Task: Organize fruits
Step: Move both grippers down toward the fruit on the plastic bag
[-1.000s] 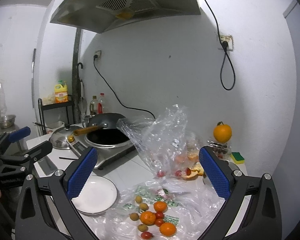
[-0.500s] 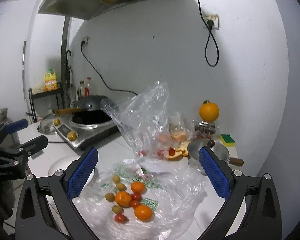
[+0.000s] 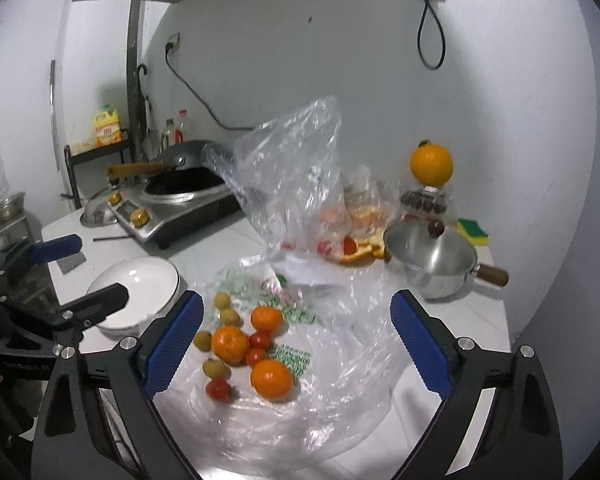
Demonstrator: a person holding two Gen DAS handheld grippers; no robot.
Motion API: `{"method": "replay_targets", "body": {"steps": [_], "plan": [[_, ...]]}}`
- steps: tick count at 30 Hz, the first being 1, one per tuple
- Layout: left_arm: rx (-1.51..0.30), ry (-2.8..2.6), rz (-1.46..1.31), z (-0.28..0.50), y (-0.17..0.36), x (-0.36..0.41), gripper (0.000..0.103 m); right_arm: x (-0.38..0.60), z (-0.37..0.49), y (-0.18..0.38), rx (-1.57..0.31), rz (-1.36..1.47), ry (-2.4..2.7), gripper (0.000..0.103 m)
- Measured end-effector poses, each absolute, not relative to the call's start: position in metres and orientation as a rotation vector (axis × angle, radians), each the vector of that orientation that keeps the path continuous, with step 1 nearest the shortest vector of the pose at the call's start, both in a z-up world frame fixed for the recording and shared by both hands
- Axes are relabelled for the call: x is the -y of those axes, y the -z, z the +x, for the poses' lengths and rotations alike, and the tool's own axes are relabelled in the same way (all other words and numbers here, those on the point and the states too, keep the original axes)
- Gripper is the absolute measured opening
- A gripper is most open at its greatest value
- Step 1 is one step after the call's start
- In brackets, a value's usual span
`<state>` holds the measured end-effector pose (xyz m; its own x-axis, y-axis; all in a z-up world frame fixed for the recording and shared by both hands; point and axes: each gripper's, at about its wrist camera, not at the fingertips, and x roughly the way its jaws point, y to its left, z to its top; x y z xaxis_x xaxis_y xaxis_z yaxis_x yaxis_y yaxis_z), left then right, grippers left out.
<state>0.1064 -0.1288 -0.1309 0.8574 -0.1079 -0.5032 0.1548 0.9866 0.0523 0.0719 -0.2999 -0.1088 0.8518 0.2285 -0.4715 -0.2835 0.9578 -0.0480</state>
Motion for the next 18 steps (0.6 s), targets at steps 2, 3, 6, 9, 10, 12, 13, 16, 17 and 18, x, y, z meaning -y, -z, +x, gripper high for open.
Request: {"method": "replay_targets", "body": {"steps": [2,3,6,9,10,12,13,16,17,18], "plan": [[-0.550,0.145,0.102,0.109,0.142,0.136,0.101,0.302,0.076,0.117,-0.509,-0.117,-0.286,0.083],[-0.561,0.148,0.103,0.110,0.145,0.137,0.101,0.303,0.078,0.121,-0.520,-0.118,-0.291,0.080],[-0.602,0.163,0.106,0.114,0.160,0.145,0.101,0.304,0.084,0.133,-0.558,-0.118,-0.304,0.077],[-0.650,0.183,0.101,0.118,0.175,0.151,0.094,0.304,0.088,0.143,-0.590,-0.114,-0.333,0.077],[-0.664,0.189,0.099,0.119,0.179,0.152,0.092,0.303,0.089,0.146,-0.598,-0.115,-0.341,0.076],[-0.691,0.201,0.093,0.122,0.189,0.156,0.092,0.301,0.092,0.154,-0.619,-0.115,-0.357,0.074],[-0.703,0.210,0.090,0.123,0.193,0.158,0.091,0.301,0.093,0.158,-0.628,-0.115,-0.364,0.070],[-0.739,0.241,0.083,0.127,0.203,0.164,0.085,0.300,0.098,0.169,-0.656,-0.117,-0.376,0.065],[-0.749,0.247,0.083,0.128,0.205,0.166,0.081,0.300,0.099,0.172,-0.665,-0.115,-0.380,0.065],[-0.761,0.258,0.082,0.128,0.207,0.168,0.078,0.300,0.100,0.175,-0.672,-0.112,-0.384,0.065]]}}
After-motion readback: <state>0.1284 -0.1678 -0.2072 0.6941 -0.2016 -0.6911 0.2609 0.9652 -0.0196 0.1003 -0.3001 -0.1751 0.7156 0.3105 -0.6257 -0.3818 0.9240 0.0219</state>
